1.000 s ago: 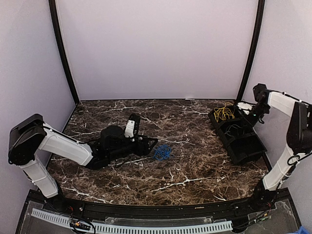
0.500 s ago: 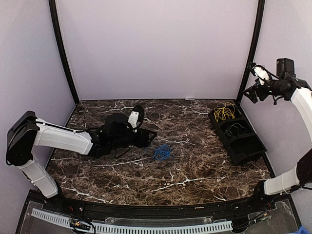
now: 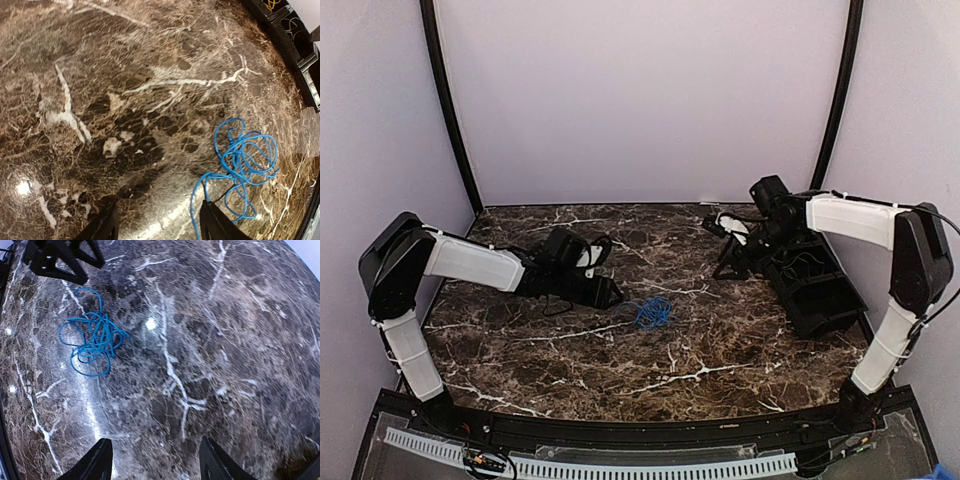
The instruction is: Untangle the cables
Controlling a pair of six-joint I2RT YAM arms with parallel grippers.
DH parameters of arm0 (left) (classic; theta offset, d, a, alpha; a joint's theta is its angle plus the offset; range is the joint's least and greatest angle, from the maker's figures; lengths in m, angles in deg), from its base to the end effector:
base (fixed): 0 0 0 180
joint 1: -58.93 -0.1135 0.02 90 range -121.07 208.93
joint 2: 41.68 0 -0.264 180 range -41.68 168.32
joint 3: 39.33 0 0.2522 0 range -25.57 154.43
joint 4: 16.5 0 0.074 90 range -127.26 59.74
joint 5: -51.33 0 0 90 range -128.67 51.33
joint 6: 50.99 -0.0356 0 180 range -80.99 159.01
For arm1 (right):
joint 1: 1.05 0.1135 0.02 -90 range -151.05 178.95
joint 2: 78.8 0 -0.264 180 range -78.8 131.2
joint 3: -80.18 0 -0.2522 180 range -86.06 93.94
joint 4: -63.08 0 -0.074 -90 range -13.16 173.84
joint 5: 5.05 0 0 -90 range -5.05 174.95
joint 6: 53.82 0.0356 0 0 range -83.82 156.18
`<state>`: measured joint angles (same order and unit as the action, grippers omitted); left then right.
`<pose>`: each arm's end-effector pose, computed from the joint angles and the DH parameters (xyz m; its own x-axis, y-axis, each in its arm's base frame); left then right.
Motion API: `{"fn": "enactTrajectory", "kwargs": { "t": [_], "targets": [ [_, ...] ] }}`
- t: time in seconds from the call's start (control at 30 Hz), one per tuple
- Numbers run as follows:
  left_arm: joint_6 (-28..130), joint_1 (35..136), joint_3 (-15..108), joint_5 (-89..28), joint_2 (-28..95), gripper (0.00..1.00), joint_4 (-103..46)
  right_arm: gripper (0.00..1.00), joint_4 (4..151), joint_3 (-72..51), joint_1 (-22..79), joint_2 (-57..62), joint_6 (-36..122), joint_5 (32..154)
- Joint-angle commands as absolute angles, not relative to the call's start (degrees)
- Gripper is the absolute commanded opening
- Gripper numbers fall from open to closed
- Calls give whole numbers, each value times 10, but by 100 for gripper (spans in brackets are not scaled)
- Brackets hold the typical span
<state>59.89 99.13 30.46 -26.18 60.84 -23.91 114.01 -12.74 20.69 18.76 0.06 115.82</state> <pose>0.2796 -0.2463 0.1648 -0.7297 0.1610 -0.6646 0.5313 0.7453 -0.4027 0.3209 0.1476 0.2375 -0.3370 -0.6791 -0.6521 -0.9218 0.3789 0.0818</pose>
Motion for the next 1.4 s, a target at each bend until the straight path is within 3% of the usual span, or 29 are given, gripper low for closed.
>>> {"fn": "enactTrajectory", "kwargs": {
  "t": [0.0,0.33,0.53,0.67,0.97,1.37],
  "targets": [
    [610,979,338,-189,641,55,-266,60,1117,-86,256,226,16,1156],
    [591,975,379,-140,689,39,-323,59,1131,-73,297,260,30,1139],
    [579,974,386,-141,678,15,-337,59,1125,-45,303,280,32,1157],
    [580,974,389,-149,634,1,-329,69,1075,-26,320,301,53,1190],
    [601,974,371,-184,520,0,-280,72,982,78,365,408,126,1277],
    [615,974,374,-195,467,0,-276,76,885,109,378,474,241,1449]
  ]
}}
